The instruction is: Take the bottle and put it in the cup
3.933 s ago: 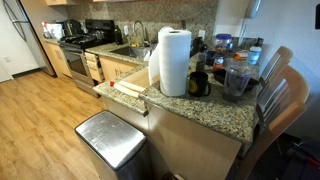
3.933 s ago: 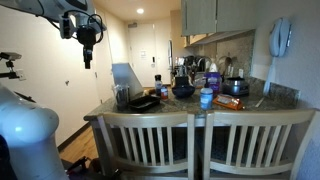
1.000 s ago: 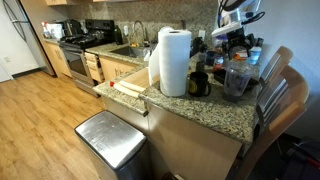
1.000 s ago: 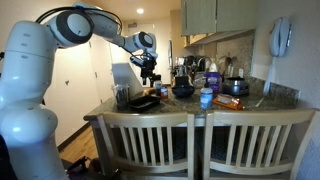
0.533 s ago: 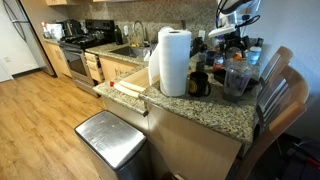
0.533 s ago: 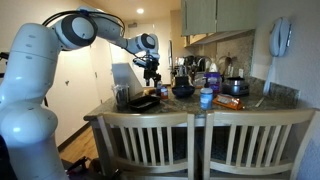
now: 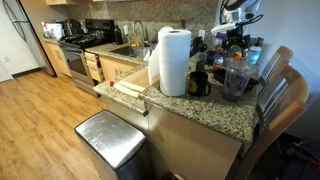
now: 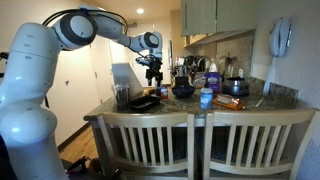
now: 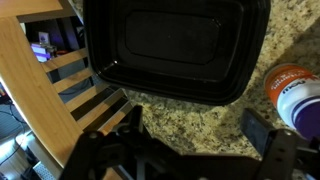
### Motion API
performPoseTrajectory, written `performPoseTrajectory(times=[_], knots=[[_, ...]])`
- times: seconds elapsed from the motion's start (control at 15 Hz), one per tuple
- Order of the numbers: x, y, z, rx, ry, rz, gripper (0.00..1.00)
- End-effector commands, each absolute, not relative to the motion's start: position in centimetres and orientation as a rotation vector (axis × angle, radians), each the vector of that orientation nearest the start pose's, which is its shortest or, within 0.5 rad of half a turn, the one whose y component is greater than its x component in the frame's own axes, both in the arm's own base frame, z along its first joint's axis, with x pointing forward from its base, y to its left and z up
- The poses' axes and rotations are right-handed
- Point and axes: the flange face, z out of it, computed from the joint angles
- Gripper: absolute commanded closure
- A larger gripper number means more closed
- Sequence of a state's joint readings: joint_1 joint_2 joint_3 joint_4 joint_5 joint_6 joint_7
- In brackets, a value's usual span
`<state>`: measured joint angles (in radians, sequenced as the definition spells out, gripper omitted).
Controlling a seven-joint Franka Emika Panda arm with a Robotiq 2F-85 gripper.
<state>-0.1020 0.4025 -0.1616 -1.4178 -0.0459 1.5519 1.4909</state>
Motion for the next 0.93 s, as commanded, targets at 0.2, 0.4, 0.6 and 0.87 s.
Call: performPoseTrajectory(times=[0.2,0.4,0.6,0.87], knots=[[65.4,-15.3,45.2,-1.953,2.68,0.067,0.0],[64.7,-15.1,45.4,-1.985,2.675,0.092,0.0],[65.0,-15.1,45.4,-1.925,2.696,0.038,0.0],[66.0,-16.4,45.0,-1.691,2.787,-0.027,0.0]])
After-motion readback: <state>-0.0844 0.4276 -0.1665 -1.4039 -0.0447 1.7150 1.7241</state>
